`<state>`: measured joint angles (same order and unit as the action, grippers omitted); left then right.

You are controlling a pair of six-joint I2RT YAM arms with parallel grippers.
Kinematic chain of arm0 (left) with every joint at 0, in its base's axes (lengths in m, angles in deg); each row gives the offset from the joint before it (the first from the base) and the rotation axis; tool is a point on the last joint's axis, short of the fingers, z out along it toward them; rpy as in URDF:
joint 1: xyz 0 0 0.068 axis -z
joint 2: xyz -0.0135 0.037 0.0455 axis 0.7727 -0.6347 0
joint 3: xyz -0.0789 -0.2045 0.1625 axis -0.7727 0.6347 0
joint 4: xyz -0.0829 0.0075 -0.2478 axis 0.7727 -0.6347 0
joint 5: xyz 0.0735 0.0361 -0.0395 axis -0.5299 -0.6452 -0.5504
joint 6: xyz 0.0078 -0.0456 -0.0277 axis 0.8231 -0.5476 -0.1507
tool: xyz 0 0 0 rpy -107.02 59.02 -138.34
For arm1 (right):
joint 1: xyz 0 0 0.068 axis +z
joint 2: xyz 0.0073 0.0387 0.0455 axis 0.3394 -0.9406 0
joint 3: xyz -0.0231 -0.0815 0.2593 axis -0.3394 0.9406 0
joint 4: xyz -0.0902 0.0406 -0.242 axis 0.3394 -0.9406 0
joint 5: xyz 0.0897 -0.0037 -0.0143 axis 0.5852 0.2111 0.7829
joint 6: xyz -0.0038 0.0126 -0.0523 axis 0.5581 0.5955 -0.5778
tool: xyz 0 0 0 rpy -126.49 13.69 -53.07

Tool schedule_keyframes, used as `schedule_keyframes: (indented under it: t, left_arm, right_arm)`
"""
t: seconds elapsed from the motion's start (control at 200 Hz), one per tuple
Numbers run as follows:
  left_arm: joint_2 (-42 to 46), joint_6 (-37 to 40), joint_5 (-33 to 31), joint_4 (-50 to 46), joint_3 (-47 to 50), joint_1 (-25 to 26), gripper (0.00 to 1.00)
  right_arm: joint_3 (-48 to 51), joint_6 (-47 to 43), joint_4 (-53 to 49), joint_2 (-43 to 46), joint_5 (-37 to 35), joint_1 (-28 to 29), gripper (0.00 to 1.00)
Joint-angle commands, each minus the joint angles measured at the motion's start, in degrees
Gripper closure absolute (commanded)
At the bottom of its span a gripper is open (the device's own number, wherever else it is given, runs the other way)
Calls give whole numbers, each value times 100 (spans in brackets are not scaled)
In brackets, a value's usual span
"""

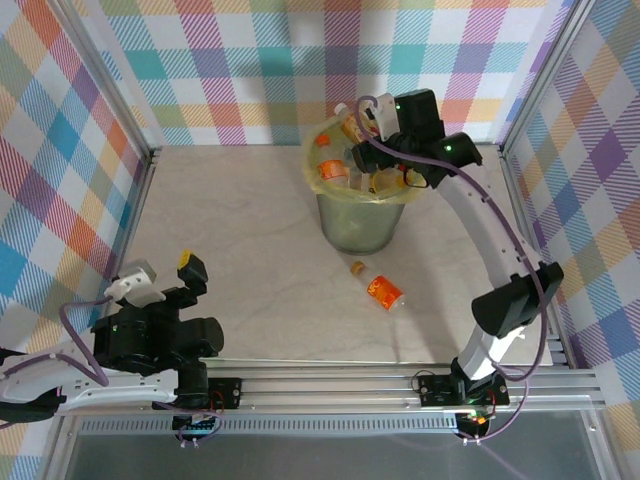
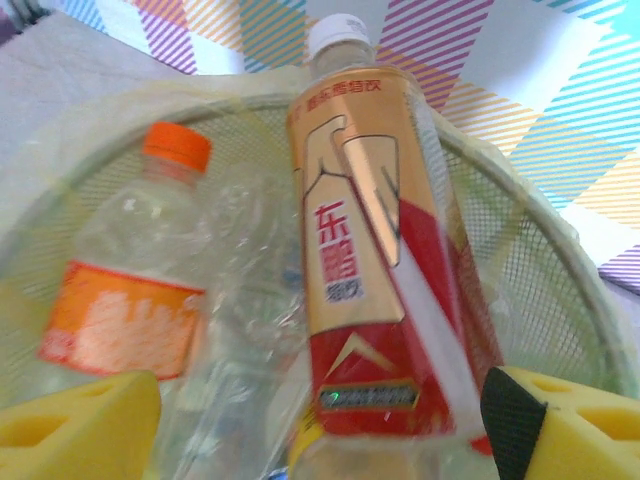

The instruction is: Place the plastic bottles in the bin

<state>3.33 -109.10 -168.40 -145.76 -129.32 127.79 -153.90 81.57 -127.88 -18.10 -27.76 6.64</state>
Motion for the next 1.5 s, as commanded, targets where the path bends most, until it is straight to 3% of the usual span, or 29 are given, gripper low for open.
schedule_keyframes:
  t: [0.0,0.33,0.55,0.825,1.165,1.495]
  left_arm:
    - [-80,-229,-1123,-61,32,-80,0]
    - [-138,-328,-1123,-43,121,-160,0]
    - [-220,-471,-1114,10,222,-160,0]
    - [-340,-590,-1114,27,248,-228,0]
    - [-279,-643,-1114,36,298,-277,0]
    - [-161,-687,-1114,52,383,-301,0]
  right_arm:
    - [429,671,-324,656,-2,327,15]
    - [2916,1804,-433,2406,-435,1502,13]
    - [4062,2261,-788,2796,-533,1977,8]
    - [4901,2370,-564,2283,-400,2104,0]
    - [5134,2434,-419,1202,-784,1736,0]
    - [5284,2127,98,520,-445,1465,0]
